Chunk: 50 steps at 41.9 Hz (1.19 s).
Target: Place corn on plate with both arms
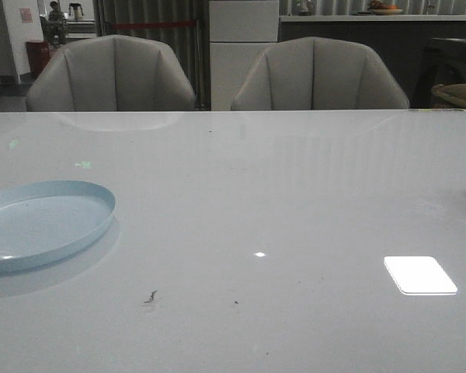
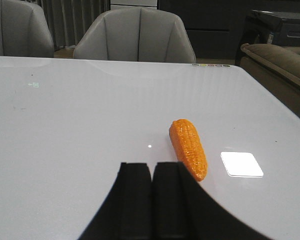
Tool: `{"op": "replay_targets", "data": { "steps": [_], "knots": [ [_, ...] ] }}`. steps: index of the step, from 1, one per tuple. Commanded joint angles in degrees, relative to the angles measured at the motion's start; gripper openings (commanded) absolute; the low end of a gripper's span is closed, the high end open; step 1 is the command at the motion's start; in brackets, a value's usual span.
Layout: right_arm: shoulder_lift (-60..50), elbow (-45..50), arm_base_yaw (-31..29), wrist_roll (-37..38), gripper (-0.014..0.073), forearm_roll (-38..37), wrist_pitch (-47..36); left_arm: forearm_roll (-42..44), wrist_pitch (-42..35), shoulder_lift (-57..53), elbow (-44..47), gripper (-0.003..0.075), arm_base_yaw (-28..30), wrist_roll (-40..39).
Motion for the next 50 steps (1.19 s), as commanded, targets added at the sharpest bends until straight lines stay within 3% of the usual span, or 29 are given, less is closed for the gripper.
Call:
{"op": "replay_targets", "data": {
  "steps": [1,18,25,33,43,50],
  "knots": [
    [-1.2,-1.0,-0.1,-0.2,0.0066,0.1,-4.7,-0.5,-5.1,0.9,0.2,0.0090,-0.3,-0.1],
    [-1.2,-1.0,-0.1,-0.2,0.0066,0.1,-5.1,-0.5,-5.6,0.9,0.2,0.0090,-0.3,-0.1],
    [-1.2,-1.0,-0.1,-0.2,0.0066,0.1,-6.2,-0.5,-10.1,0.9,0.1,0.0090,-0.3,-0.1],
    [-1.2,-1.6,-0.1,-0.1,0.0066,1.8,-15.1,-1.4,-17.2,0.9,-2.0,0.0090,-0.3,-0.1],
    [-0.2,-14.5,-0.1,-0.1,0.0066,3.1,-15.2,-1.0,-17.1,2.0,-13.1,0.0090,-0.3,-0.1],
    [7.9,-27.3,-0.1,-0.1,0.0066,3.1,-11.3,0.6,-16.0,8.5,-23.5,0.0090,-0.3,-0.1]
  ]
}}
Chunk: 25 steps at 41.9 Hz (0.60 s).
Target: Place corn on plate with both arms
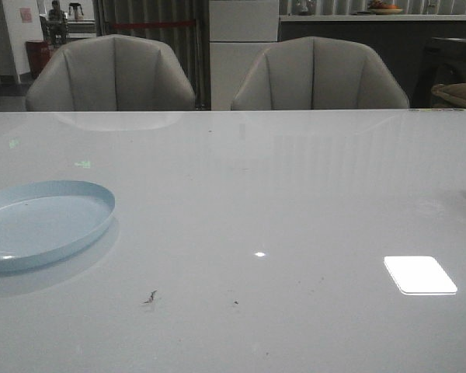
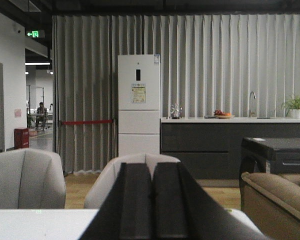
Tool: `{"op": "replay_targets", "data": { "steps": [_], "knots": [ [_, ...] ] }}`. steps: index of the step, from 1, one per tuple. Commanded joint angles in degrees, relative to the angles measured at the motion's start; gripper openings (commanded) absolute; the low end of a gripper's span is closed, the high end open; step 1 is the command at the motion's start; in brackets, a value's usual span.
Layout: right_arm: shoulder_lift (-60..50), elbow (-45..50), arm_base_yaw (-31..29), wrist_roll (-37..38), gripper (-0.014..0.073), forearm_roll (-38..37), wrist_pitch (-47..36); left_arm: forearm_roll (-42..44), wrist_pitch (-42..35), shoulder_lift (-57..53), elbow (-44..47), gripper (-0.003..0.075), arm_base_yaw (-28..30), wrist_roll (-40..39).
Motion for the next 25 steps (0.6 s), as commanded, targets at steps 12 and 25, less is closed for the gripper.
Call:
{"op": "replay_targets", "data": {
  "steps": [12,25],
  "knots": [
    [22.7,-16.3,-0.1,-0.2,0.0066,0.4,-2.7,7.6,0.1,22.5,-17.5,0.0090,-0.3,-0.1],
    [38.3,-14.6,-0.1,-0.2,0.0066,0.4,10.2,7.2,10.4,39.1,-17.5,0.0090,-0.3,-0.1]
  ]
}}
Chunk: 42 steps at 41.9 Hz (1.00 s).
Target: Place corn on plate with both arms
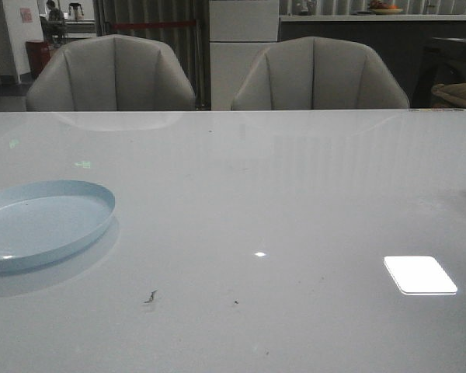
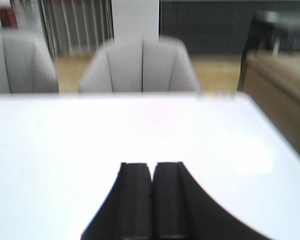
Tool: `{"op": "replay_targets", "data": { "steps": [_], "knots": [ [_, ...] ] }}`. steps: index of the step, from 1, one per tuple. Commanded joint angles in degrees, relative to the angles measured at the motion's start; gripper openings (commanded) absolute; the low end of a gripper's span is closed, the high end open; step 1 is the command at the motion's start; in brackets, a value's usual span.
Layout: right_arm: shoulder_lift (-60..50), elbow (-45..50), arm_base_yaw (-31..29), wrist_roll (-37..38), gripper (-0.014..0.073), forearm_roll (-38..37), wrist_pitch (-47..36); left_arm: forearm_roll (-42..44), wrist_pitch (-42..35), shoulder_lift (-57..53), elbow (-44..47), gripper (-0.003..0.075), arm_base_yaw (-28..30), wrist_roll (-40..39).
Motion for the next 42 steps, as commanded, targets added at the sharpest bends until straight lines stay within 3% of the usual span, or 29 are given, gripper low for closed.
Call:
{"op": "replay_targets", "data": {
  "steps": [1,18,22,31,35,42],
  "knots": [
    [4.0,-1.6,-0.1,-0.2,0.0066,0.2,0.6,-0.6,-1.2,4.2,-2.0,0.0090,-0.3,-0.1],
    [12.1,-1.6,-0.1,-0.2,0.0069,0.2,1.2,-6.4,-2.0,12.0,-2.0,0.0106,-0.3,-0.1],
    [12.1,-1.6,-0.1,-0.2,0.0069,0.2,1.2,-6.3,-2.0,13.1,-2.0,0.0162,-0.3,-0.1],
    [12.1,-1.6,-0.1,-0.2,0.0069,0.2,1.2,-6.1,-4.1,16.8,-2.0,0.0494,-0.3,-0.1],
    [12.1,-1.6,-0.1,-0.2,0.0069,0.2,1.1,-8.5,-4.2,18.5,-2.2,0.0517,-0.3,-0.2],
    [12.1,-1.6,-0.1,-0.2,0.0069,0.2,1.1,-8.7,2.9,22.8,-5.2,0.0510,0.5,-0.2]
  ]
}}
